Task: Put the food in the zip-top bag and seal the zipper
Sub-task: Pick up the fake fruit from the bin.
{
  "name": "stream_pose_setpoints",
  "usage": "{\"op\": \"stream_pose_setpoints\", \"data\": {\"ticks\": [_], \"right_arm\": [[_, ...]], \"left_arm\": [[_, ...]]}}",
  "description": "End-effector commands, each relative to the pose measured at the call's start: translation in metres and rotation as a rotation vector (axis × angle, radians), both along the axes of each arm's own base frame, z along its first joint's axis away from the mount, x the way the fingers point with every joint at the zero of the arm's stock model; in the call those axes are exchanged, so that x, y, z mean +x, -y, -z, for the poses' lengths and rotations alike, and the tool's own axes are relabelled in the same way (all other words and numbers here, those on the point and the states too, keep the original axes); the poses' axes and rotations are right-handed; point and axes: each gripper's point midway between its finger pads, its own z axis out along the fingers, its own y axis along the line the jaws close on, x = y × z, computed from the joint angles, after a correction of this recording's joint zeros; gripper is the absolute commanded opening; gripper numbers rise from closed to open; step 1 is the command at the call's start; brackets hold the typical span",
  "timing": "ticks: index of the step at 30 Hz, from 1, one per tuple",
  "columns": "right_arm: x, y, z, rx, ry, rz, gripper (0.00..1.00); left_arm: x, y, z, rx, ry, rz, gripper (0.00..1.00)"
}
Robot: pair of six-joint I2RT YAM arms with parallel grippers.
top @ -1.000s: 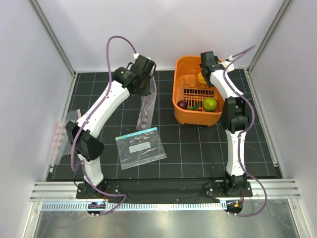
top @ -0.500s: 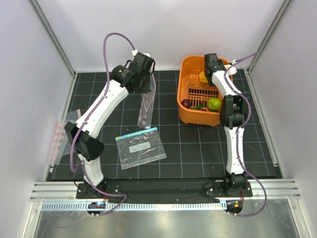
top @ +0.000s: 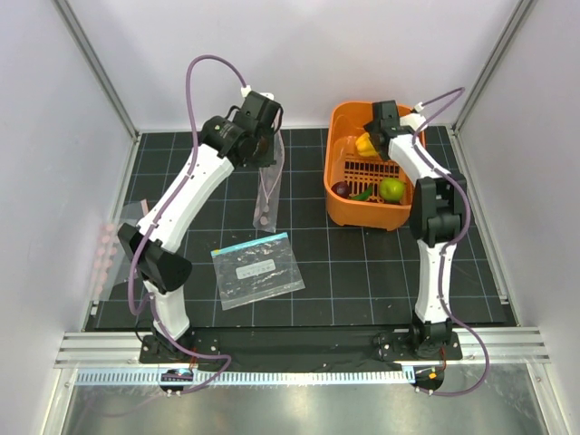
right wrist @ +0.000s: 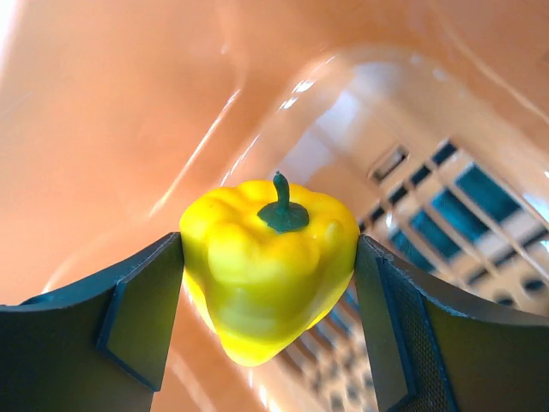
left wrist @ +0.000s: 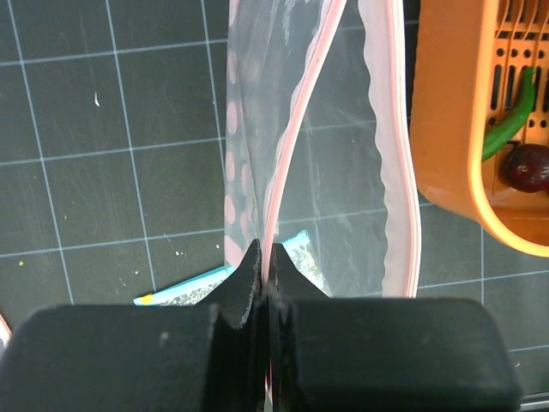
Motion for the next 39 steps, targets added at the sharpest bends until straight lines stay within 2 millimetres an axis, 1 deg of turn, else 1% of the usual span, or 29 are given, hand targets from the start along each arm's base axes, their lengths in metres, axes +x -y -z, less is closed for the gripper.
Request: {"op": "stream_pose_setpoints", "data": {"ticks": [1, 2, 3, 4, 5, 6, 7, 8, 9, 10, 12, 13, 15, 16, 19, 20, 23, 24, 25, 28, 29, 36, 39], "right_arm": [[-0.009, -0.026, -0.115, -0.041, 0.22, -0.135, 0.38], [-0.013, -0.031, -0.125, -0.046, 0.236, -0.161, 0.37], [-0.02, -0.037, -0.125, -0.052, 0.23, -0.186, 0.36], [-0.031, -0.045, -0.149, -0.064, 0.265, -0.223, 0.34], [-0.038, -0.053, -0.15, -0.061, 0.266, -0.262, 0.33], [-0.043, -0.058, -0.157, -0.057, 0.276, -0.289, 0.33], [-0.053, -0.068, -0.178, -0.052, 0.318, -0.327, 0.33], [-0.059, -0.076, -0.181, -0.057, 0.32, -0.37, 0.32], [-0.065, -0.084, -0.189, -0.047, 0.333, -0.415, 0.31], [-0.075, -0.093, -0.205, -0.04, 0.363, -0.453, 0.29], [-0.091, -0.114, -0.218, -0.027, 0.38, -0.531, 0.28], [-0.103, -0.123, -0.231, -0.017, 0.407, -0.563, 0.28], [-0.117, -0.137, -0.245, 0.015, 0.439, -0.611, 0.27], [-0.13, -0.147, -0.258, 0.039, 0.466, -0.629, 0.27], [-0.15, -0.162, -0.276, 0.075, 0.5, -0.669, 0.27], [-0.161, -0.168, -0.286, 0.088, 0.521, -0.685, 0.27], [-0.179, -0.18, -0.301, 0.126, 0.553, -0.71, 0.27], [-0.186, -0.19, -0.303, 0.136, 0.554, -0.736, 0.27], [-0.191, -0.193, -0.306, 0.14, 0.561, -0.745, 0.27], [-0.2, -0.204, -0.306, 0.152, 0.56, -0.77, 0.27], [-0.202, -0.207, -0.303, 0.156, 0.555, -0.778, 0.27], [-0.209, -0.223, -0.304, 0.149, 0.558, -0.825, 0.27], [-0.21, -0.229, -0.293, 0.141, 0.529, -0.838, 0.27]], "left_arm": [[0.0, -0.001, -0.021, -0.011, 0.049, 0.022, 0.0], [-0.001, -0.001, -0.022, -0.012, 0.05, 0.026, 0.0], [-0.002, -0.001, -0.022, -0.014, 0.049, 0.033, 0.0], [-0.004, 0.0, -0.024, -0.022, 0.051, 0.038, 0.0], [-0.005, 0.001, -0.022, -0.024, 0.044, 0.043, 0.0], [-0.006, 0.001, -0.022, -0.028, 0.042, 0.047, 0.0], [-0.008, 0.002, -0.023, -0.039, 0.04, 0.055, 0.0], [-0.009, 0.003, -0.021, -0.041, 0.035, 0.059, 0.0], [-0.01, 0.004, -0.022, -0.048, 0.035, 0.062, 0.0], [-0.011, 0.007, -0.022, -0.063, 0.03, 0.072, 0.0], [-0.013, 0.01, -0.023, -0.081, 0.024, 0.082, 0.0], [-0.014, 0.014, -0.023, -0.099, 0.016, 0.09, 0.0], [-0.016, 0.018, -0.023, -0.12, 0.008, 0.096, 0.0], [-0.016, 0.021, -0.023, -0.132, 0.003, 0.104, 0.0], [-0.016, 0.025, -0.019, -0.147, -0.017, 0.104, 0.0], [-0.016, 0.028, -0.017, -0.154, -0.027, 0.11, 0.0], [-0.016, 0.032, -0.016, -0.171, -0.038, 0.114, 0.0], [-0.016, 0.034, -0.015, -0.172, -0.044, 0.116, 0.0], [-0.016, 0.035, -0.015, -0.176, -0.043, 0.118, 0.0], [-0.014, 0.038, -0.017, -0.189, -0.042, 0.121, 0.0], [-0.014, 0.039, -0.017, -0.192, -0.042, 0.122, 0.0], [-0.013, 0.044, -0.019, -0.212, -0.046, 0.127, 0.0], [-0.012, 0.046, -0.025, -0.227, -0.036, 0.127, 0.0]]}}
